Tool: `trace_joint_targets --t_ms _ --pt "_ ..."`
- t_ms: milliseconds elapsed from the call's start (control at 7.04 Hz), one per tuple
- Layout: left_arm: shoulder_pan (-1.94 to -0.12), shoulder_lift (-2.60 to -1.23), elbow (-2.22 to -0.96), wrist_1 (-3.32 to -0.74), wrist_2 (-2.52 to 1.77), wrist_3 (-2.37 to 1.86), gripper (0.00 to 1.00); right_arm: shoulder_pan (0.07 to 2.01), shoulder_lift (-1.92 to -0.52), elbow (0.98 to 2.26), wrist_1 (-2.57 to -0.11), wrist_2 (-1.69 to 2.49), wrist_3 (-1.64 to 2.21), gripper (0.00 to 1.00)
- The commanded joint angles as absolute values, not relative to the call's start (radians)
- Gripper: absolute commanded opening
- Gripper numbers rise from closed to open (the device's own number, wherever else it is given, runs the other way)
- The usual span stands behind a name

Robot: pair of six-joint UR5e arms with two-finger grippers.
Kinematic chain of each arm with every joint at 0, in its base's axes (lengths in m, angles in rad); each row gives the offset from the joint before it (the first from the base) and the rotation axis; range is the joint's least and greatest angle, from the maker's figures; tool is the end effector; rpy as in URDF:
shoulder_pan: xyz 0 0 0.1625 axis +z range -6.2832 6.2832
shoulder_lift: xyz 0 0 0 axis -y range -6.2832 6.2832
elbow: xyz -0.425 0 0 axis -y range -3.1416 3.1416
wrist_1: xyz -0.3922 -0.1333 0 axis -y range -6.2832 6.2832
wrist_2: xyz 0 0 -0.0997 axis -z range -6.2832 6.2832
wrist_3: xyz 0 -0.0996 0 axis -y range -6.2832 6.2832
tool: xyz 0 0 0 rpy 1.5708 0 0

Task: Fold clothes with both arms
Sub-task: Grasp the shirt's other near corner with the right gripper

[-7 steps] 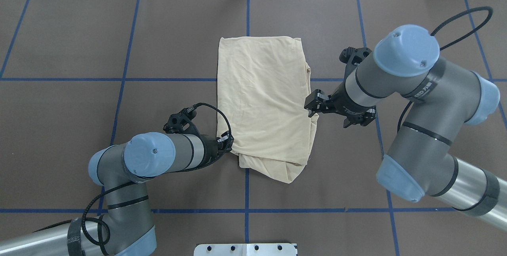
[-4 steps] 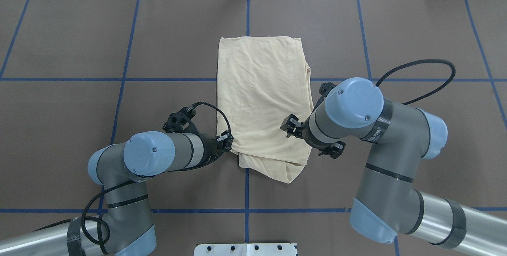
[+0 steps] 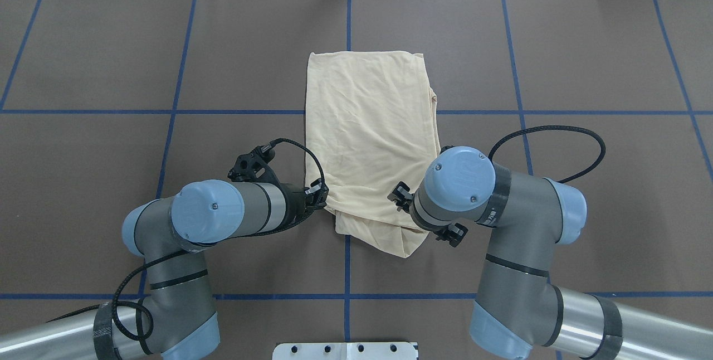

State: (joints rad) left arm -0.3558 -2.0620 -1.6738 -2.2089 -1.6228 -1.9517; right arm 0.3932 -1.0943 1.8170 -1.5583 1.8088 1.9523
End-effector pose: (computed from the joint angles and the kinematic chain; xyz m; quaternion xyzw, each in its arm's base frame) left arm 0.5669 -0.3473 0.2567 -0.0285 0.5774 -0.2797 0.7665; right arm -0.5380 -0.3420 0.2857 -0.1087 -0.3575 0.3105 0.8741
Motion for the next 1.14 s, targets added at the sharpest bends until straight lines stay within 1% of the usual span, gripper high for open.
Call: trace_joint_targets --t_ms 0,426,569,853,995 --pt "-0.360 -2.062 -1.677 -2.209 -1.623 -1.951 0.00 0.376 -1.074 1.775 -1.559 1.805 1.957 1.00" --pt "-0.360 -2.062 -1.677 -2.207 -1.623 -1.951 0.00 0.361 -1.086 1.778 -1.560 1.799 1.957 0.99" --pt "-0.360 -2.062 -1.677 -2.207 -1.623 -1.951 0.00 0.360 -1.086 1.776 -1.560 1.798 1.959 0.95" --pt "-0.360 -2.062 -1.677 -2.207 -1.623 -1.953 0.00 0.360 -1.083 1.775 -1.563 1.798 1.970 0.65" --pt "-0.360 -2.062 -1.677 -2.207 -1.623 -1.953 0.00 0.359 -1.083 1.775 -1.565 1.798 1.970 0.52"
